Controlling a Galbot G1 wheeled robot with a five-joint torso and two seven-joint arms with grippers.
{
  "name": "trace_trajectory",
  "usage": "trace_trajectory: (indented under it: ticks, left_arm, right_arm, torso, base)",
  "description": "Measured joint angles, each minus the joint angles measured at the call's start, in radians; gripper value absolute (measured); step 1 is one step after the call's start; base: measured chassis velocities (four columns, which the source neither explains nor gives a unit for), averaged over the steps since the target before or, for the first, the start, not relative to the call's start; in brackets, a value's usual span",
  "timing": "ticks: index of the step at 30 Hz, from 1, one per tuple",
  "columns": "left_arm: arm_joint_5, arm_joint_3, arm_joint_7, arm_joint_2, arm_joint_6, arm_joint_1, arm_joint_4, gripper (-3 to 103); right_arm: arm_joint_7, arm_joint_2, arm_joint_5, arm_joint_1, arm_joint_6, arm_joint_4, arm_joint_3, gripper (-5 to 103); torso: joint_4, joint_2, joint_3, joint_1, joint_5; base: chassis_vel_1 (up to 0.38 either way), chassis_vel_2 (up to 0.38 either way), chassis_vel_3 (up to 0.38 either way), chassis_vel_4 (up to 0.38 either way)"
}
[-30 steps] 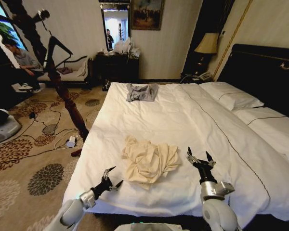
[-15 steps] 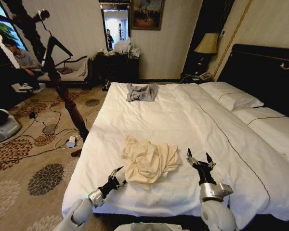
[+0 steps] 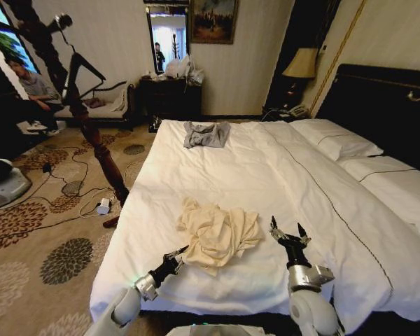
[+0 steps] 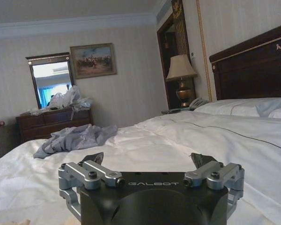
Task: Pick up the clothes from the bed and hang them on the clothes hanger.
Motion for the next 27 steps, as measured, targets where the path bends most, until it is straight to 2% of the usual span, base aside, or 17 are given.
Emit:
trace_trajectory:
  ticks: [4,9,11,12,13,15,17,18,19,22,27]
  left_arm:
    - [-0.017,-0.014,-0.009,0.005,0.011,0.013,-0.022,2]
    - [-0.064,-0.076,-0.061,0.002,0.043,0.033,-0.063,2]
    - [-0.135,-0.109,-0.073,-0.005,0.075,0.041,-0.108,2]
    - [-0.21,-0.145,-0.086,-0.016,0.107,0.049,-0.158,2]
    - [-0.21,-0.145,-0.086,-0.016,0.107,0.049,-0.158,2]
    - [-0.302,-0.197,-0.101,-0.032,0.146,0.064,-0.208,2]
    - [-0.354,-0.249,-0.119,-0.05,0.172,0.078,-0.222,2]
    - [-0.352,-0.296,-0.132,-0.064,0.177,0.085,-0.203,2]
    - [-0.352,-0.296,-0.132,-0.064,0.177,0.085,-0.203,2]
    - [-0.311,-0.383,-0.154,-0.097,0.161,0.09,-0.11,2]
    - [-0.277,-0.43,-0.178,-0.128,0.148,0.1,-0.034,2]
  right_arm:
    - [0.003,-0.002,0.001,0.001,0.007,-0.004,0.001,100]
    - [0.027,-0.012,0.003,0.01,0.023,-0.008,0.007,100]
    - [0.037,-0.016,0.002,0.01,0.023,-0.009,0.007,100]
    - [0.042,-0.018,-0.001,0.007,0.023,-0.01,0.006,100]
    - [0.042,-0.018,-0.001,0.007,0.023,-0.01,0.006,100]
    - [0.045,-0.018,-0.005,0.002,0.025,-0.01,0.004,100]
    - [0.046,-0.017,-0.006,-0.002,0.029,-0.01,0.003,100]
    - [0.047,-0.016,-0.008,-0.005,0.034,-0.01,0.003,100]
    - [0.047,-0.016,-0.008,-0.005,0.034,-0.01,0.003,100]
    - [0.049,-0.016,-0.01,-0.009,0.042,-0.007,0.004,100]
    - [0.05,-0.021,-0.007,-0.016,0.046,0.001,0.007,100]
  torso:
    - [-0.0001,0.0,0.0,0.0,0.0]
    - [0.0,0.0,0.0,0.0,-0.0001]
    - [0.0,0.0,0.0,0.0,-0.0002]
    - [-0.0002,0.0,0.0,0.0,0.0]
    - [-0.0002,0.0,0.0,0.0,0.0]
    - [-0.0002,0.0,0.0,0.0,0.0002]
    - [-0.0002,0.0,0.0,0.0,0.0001]
    - [0.0,0.0,0.0,0.0,0.0001]
    - [0.0,0.0,0.0,0.0,0.0001]
    - [0.0,0.0,0.0,0.0,-0.0003]
    - [0.0002,0.0,0.0,0.0,-0.0004]
  base:
    - [0.0,0.0,0.0,0.0]
    - [0.0,0.0,0.0,0.0]
    - [0.0,0.0,0.0,0.0]
    - [0.0,0.0,0.0,0.0]
    - [0.0,0.0,0.0,0.0]
    - [0.0,0.0,0.0,0.0]
    - [0.0,0.0,0.0,0.0]
    - [0.0,0.0,0.0,0.0]
    - [0.0,0.0,0.0,0.0]
    - [0.0,0.0,0.0,0.0]
    - [0.0,0.0,0.0,0.0]
